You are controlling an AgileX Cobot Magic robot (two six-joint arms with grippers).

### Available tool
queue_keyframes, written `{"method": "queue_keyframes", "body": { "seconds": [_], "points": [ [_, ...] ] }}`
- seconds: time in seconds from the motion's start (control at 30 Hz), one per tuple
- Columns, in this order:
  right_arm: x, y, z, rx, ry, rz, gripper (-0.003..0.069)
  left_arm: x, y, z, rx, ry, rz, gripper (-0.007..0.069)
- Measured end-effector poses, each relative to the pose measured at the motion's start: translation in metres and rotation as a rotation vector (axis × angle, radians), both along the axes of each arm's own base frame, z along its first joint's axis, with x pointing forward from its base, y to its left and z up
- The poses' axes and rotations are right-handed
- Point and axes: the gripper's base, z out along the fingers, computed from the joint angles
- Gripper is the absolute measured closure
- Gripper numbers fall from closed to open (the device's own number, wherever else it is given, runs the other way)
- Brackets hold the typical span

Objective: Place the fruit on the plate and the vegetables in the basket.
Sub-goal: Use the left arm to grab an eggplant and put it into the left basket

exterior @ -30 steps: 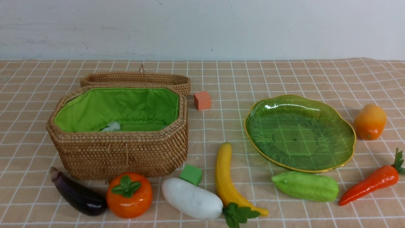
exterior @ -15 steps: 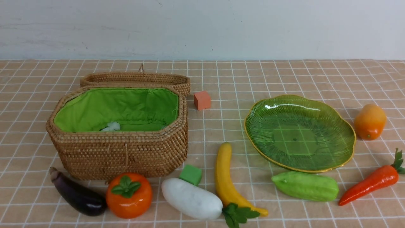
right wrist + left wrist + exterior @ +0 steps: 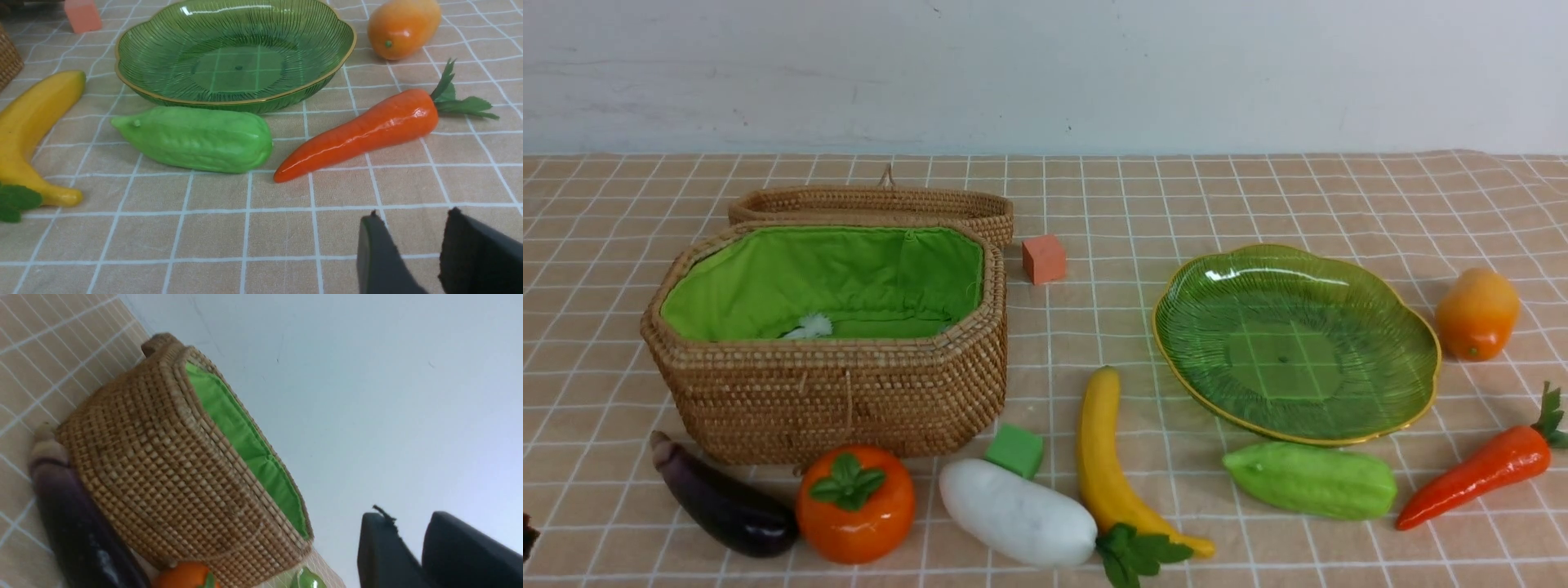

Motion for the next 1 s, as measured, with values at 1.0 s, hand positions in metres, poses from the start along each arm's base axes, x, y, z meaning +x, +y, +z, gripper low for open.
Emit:
{"method": "queue_keyframes", "body": {
  "seconds": [1.0],
  "points": [
    [-0.029, 0.042, 0.209, 0.081, 0.191, 0.565, 0.0548, 0.108, -0.049, 0.079, 1.107, 0.607, -0.870, 0.0638]
  ]
}}
